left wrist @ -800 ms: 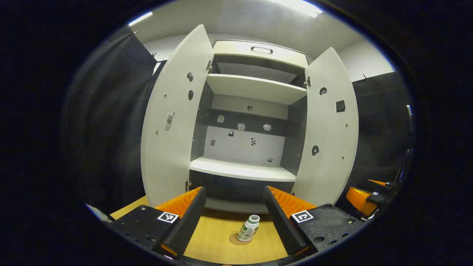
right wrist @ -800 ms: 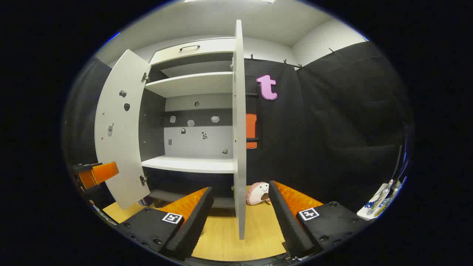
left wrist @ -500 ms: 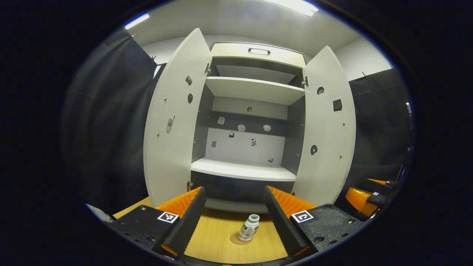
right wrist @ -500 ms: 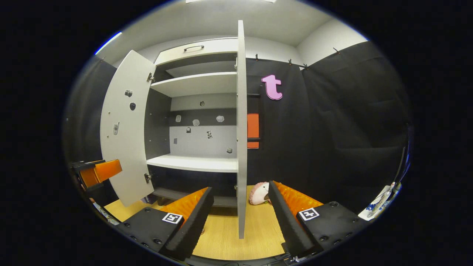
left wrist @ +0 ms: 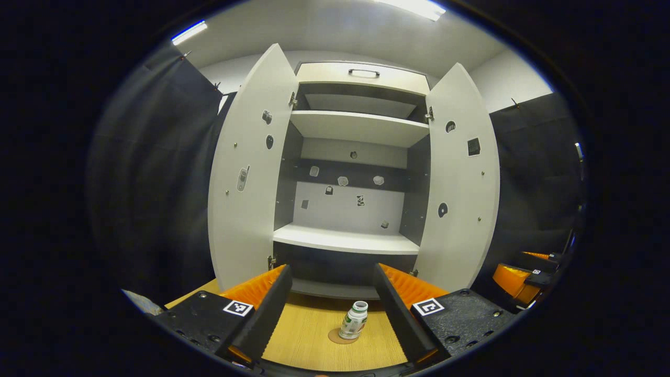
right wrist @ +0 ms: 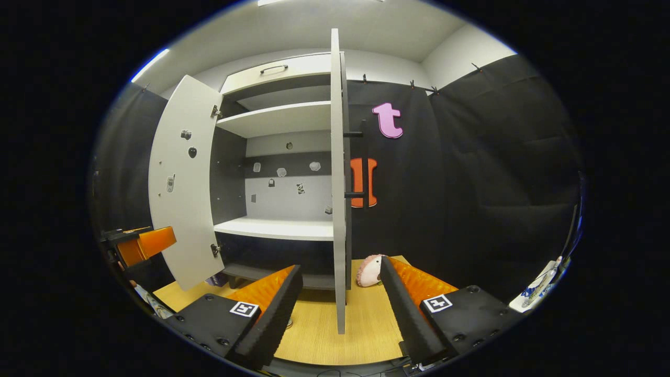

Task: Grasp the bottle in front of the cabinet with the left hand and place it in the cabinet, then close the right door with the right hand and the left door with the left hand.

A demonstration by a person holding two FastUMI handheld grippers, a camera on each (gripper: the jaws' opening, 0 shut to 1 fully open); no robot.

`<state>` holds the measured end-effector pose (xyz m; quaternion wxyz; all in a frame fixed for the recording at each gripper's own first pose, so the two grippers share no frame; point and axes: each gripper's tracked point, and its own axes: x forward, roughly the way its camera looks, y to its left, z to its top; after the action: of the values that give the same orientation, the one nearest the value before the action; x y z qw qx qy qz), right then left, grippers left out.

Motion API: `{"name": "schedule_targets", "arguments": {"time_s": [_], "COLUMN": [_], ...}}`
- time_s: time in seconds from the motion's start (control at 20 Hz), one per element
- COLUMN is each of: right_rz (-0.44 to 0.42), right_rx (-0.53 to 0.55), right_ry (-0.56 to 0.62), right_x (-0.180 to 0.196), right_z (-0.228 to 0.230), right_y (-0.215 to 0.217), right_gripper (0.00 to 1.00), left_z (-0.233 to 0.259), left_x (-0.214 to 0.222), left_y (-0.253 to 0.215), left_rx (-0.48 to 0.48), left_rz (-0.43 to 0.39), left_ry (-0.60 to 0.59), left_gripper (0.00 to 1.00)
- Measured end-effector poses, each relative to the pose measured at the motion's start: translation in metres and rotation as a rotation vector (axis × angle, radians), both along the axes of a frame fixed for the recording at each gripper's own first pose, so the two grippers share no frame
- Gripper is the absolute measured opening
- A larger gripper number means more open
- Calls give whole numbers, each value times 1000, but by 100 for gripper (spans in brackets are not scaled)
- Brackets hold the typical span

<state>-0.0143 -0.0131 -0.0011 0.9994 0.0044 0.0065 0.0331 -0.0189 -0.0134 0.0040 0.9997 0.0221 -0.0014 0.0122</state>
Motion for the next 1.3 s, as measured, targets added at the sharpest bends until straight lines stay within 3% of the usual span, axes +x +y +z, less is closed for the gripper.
{"name": "schedule_targets", "arguments": {"time_s": [0.6,1.0,1.3], "right_rz": [-19,-54,-98], "right_rx": [2,-5,-8], "right_ry": [15,46,69], "right_x": [-4,-3,1], "right_z": [-5,-11,-15], "right_y": [3,-12,-25], "right_gripper": [98,98,98], "left_z": [-35,-113,-185], "left_x": [31,80,115], "left_y": [-15,-44,-48], "left_rx": [-12,-7,29], "left_rz": [-63,-171,-175], "left_ry": [23,97,178], "left_gripper": [95,96,99]}}
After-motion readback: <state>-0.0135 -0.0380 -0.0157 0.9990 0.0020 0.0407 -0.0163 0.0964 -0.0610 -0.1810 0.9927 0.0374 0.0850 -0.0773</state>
